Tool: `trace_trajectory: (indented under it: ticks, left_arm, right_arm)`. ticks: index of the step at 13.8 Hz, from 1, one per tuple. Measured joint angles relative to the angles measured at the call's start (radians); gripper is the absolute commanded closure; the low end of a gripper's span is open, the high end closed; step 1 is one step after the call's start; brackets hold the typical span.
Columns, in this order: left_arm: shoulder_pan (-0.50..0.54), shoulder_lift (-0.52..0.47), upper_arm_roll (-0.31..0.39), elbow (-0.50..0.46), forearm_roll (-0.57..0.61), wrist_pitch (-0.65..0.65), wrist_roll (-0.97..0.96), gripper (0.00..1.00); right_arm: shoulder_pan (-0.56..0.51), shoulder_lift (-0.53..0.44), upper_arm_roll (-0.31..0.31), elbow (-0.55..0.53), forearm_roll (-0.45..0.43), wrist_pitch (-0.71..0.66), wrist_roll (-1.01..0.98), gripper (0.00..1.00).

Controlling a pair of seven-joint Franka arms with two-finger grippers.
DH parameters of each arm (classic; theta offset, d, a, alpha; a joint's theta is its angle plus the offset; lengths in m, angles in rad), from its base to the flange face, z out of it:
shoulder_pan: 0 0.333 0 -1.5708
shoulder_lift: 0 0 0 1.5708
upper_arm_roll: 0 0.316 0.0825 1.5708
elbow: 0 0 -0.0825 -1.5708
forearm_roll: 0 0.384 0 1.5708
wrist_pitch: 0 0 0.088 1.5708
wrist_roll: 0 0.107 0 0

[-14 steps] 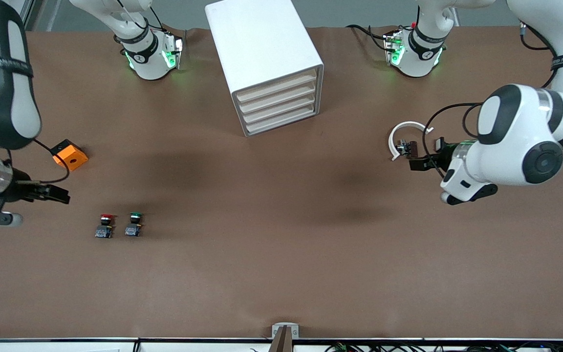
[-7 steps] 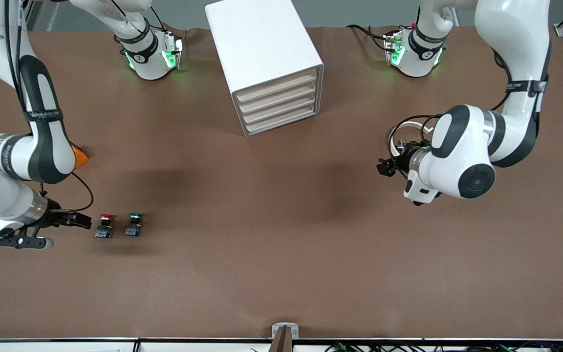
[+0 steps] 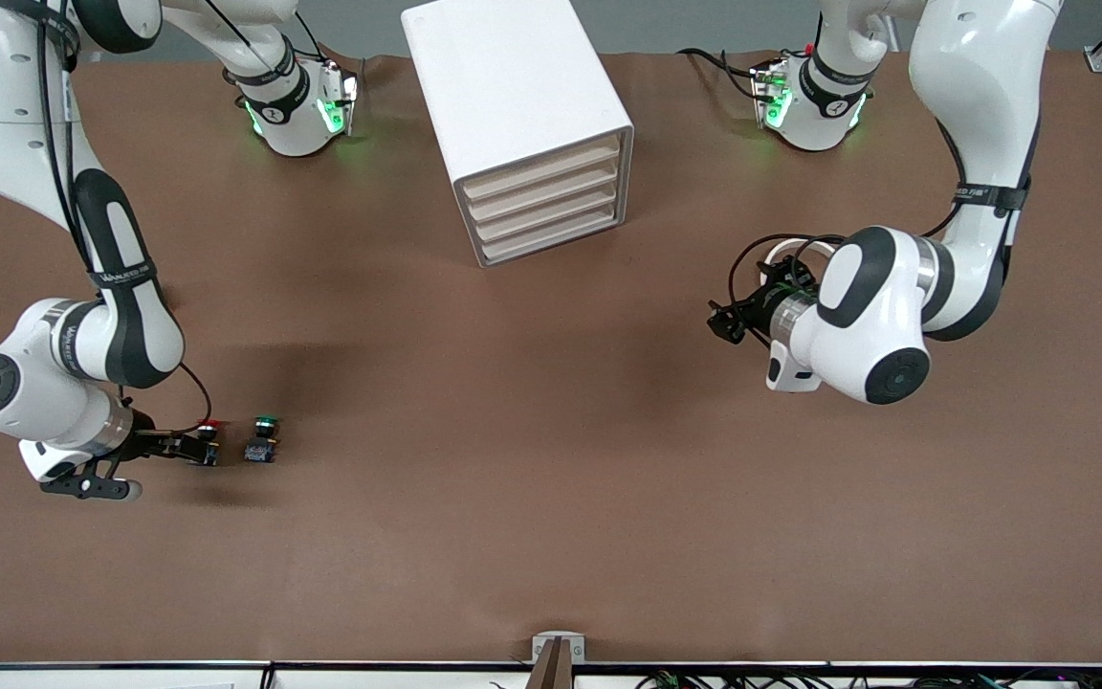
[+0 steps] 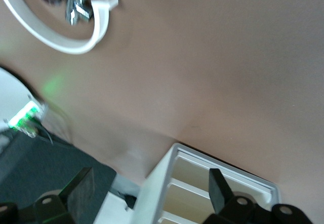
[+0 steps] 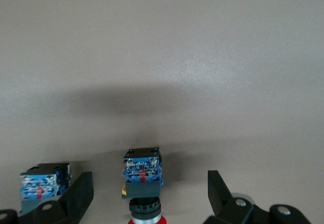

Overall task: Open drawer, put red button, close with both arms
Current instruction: 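Grasp the red button with the right gripper while the left gripper reaches the drawer, then pull the drawer open with the left gripper while the right gripper lifts the button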

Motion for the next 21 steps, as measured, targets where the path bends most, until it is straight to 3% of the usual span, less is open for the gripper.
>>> trace_trajectory:
  ticks: [11, 19, 20, 21]
  left_arm:
    - [0.013, 0.185, -0.05, 0.044, -0.176, -0.008, -0.592, 0.0]
    - [0.013, 0.255, -0.094, 0.046, -0.286, -0.211, -0.954, 0.0]
    - [0.013, 0.26, -0.094, 0.046, -0.307, -0.233, -0.986, 0.0]
    - [0.013, 0.265, -0.095, 0.045, -0.328, -0.248, -1.012, 0.0]
  right_arm:
    - [0.0, 0.048, 0.025, -0.002, 0.004, 0.01, -0.015, 0.0]
    - [-0.001, 0.05, 0.024, -0.009, 0.007, 0.011, -0.015, 0.0]
    - [-0.001, 0.05, 0.023, -0.011, 0.007, 0.011, -0.015, 0.25]
    - [-0.001, 0.05, 0.023, -0.012, 0.007, 0.011, -0.015, 0.57]
